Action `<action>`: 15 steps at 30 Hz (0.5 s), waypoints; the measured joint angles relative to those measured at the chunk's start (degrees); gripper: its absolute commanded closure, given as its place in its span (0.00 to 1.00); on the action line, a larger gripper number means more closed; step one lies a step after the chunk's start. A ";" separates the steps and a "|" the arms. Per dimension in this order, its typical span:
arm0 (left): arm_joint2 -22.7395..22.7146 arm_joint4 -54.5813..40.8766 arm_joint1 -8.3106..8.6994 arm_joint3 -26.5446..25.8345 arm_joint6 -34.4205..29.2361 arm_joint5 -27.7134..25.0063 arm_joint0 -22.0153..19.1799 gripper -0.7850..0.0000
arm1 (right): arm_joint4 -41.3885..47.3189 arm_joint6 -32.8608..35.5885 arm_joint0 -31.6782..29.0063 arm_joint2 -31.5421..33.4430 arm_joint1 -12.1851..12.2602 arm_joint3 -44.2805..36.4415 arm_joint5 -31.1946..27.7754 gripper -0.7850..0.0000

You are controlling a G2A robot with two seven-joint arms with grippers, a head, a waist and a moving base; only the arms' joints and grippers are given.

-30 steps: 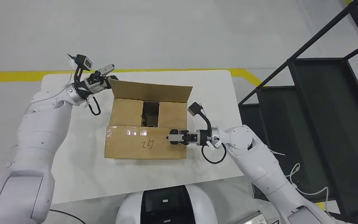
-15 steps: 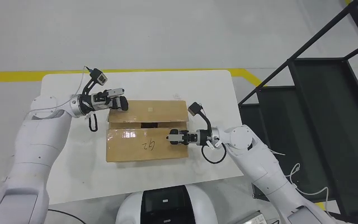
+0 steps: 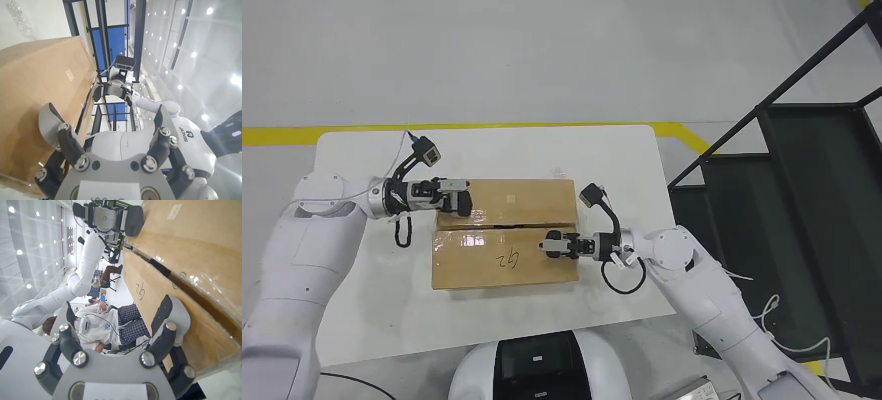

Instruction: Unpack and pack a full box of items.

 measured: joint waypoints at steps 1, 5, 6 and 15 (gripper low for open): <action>0.01 0.17 0.20 -0.09 -0.27 0.27 0.06 0.00 | -0.04 -0.13 -0.12 0.10 0.04 -0.02 0.26 0.00; 0.47 -0.75 1.03 -0.64 -0.54 0.57 0.77 0.00 | -0.54 -0.66 -0.32 0.28 0.19 -0.20 2.36 0.00; 0.95 -0.39 1.37 -0.74 -0.53 0.56 0.94 0.00 | -0.67 -0.83 -0.27 0.23 0.20 -0.17 2.90 0.00; 3.83 0.87 4.49 -2.58 -0.51 0.55 1.30 0.00 | -2.56 -3.04 0.26 -0.38 0.17 -0.27 6.39 0.00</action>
